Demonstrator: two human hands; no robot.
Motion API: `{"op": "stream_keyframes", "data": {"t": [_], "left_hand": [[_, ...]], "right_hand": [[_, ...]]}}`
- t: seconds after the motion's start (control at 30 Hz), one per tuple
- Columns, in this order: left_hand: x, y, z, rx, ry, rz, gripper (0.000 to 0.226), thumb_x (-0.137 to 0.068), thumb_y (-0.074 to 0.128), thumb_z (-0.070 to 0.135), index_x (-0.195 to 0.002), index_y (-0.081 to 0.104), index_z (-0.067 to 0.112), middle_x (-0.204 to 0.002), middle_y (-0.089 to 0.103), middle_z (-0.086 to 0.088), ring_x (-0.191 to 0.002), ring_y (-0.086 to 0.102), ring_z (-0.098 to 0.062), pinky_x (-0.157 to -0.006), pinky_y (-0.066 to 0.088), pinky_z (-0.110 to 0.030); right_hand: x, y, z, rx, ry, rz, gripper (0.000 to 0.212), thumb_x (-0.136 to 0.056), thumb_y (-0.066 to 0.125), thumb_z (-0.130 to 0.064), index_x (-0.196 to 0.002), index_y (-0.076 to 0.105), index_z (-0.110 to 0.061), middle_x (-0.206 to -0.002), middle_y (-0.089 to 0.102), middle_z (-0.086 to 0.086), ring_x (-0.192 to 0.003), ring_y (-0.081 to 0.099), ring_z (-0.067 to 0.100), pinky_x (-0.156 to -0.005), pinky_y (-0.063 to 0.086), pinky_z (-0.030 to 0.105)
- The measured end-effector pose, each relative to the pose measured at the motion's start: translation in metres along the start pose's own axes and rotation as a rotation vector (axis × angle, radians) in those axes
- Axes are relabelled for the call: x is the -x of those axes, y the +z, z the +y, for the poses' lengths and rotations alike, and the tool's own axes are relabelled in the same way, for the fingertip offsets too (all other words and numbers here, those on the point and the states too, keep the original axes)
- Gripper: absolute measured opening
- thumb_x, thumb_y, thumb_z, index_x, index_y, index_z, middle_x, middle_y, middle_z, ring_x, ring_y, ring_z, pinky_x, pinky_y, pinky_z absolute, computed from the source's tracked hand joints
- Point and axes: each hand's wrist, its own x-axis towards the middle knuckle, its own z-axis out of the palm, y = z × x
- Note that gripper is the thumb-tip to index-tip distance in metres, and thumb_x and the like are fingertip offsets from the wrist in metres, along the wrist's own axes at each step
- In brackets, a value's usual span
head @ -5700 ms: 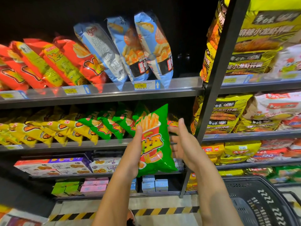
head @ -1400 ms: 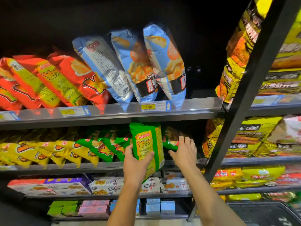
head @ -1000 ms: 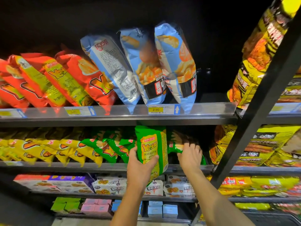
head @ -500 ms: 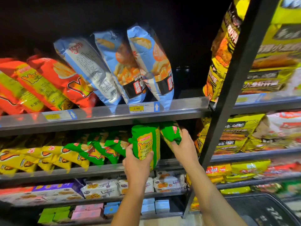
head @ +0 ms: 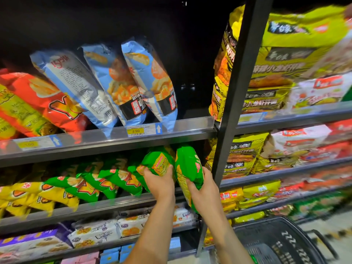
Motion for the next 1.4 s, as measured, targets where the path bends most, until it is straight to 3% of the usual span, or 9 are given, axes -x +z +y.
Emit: {"op": "stream_keyframes", "data": {"t": [0.1,0.37,0.5,0.67,1.07,1.23,1.4], "left_hand": [[-0.009,0.013,-0.009,-0.026,-0.04,0.033,0.074,-0.072,0.096,0.03,-0.129,0.051,0.018,-0.126,0.065,-0.012,-0.114,0.066,-0.036,-0.103,0.054,-0.054],[-0.01,0.015,-0.007,-0.12,-0.11,0.065,0.088,-0.081,0.091,0.03,-0.148,0.042,0.002,-0.15,0.045,-0.021,-0.133,0.053,-0.045,-0.106,0.046,-0.054],[-0.018,0.018,-0.006,-0.139,-0.112,0.1,0.09,-0.08,0.091,0.033,-0.147,0.041,0.0,-0.151,0.044,-0.023,-0.136,0.05,-0.046,-0.105,0.046,-0.057],[-0.018,0.02,-0.009,-0.142,-0.134,0.11,0.09,-0.081,0.091,0.033,-0.148,0.04,0.001,-0.15,0.044,-0.022,-0.134,0.051,-0.047,-0.104,0.045,-0.057],[-0.019,0.019,-0.018,-0.196,-0.163,0.138,0.09,-0.078,0.093,0.031,-0.145,0.042,-0.002,-0.148,0.045,-0.024,-0.139,0.046,-0.045,-0.107,0.042,-0.058],[-0.014,0.014,-0.029,-0.225,-0.18,0.114,0.089,-0.076,0.094,0.033,-0.14,0.044,-0.003,-0.144,0.047,-0.025,-0.133,0.05,-0.046,-0.102,0.044,-0.056],[-0.015,0.004,-0.033,-0.195,-0.149,0.066,0.073,-0.076,0.093,0.04,-0.122,0.046,0.009,-0.131,0.052,-0.014,-0.114,0.059,-0.039,-0.085,0.046,-0.046]], "right_hand": [[0.007,-0.004,0.002,-0.005,0.026,0.007,0.063,-0.098,0.072,-0.029,-0.153,0.041,-0.024,-0.132,0.065,-0.008,-0.115,0.062,0.005,-0.072,0.044,0.0],[0.013,-0.013,0.004,-0.028,0.068,0.028,0.054,-0.098,0.071,-0.034,-0.146,0.047,-0.028,-0.124,0.067,-0.014,-0.111,0.064,0.0,-0.073,0.047,0.002],[0.011,-0.014,0.005,-0.039,0.097,0.028,0.058,-0.098,0.071,-0.035,-0.15,0.045,-0.029,-0.128,0.068,-0.014,-0.114,0.065,0.001,-0.083,0.051,0.011],[0.012,-0.015,0.0,-0.041,0.109,0.009,0.054,-0.099,0.07,-0.032,-0.148,0.046,-0.03,-0.125,0.068,-0.013,-0.111,0.065,0.001,-0.07,0.047,0.001],[0.019,-0.014,0.0,-0.047,0.113,-0.023,0.056,-0.1,0.069,-0.036,-0.15,0.044,-0.03,-0.129,0.067,-0.015,-0.116,0.063,-0.001,-0.074,0.048,0.003],[0.021,-0.018,0.001,-0.082,0.115,-0.028,0.052,-0.1,0.069,-0.036,-0.146,0.046,-0.032,-0.124,0.068,-0.016,-0.112,0.064,-0.004,-0.076,0.05,0.005],[0.021,-0.022,0.0,-0.124,0.13,-0.034,0.046,-0.099,0.069,-0.04,-0.141,0.051,-0.034,-0.118,0.07,-0.019,-0.108,0.065,-0.007,-0.078,0.05,0.007]]}}
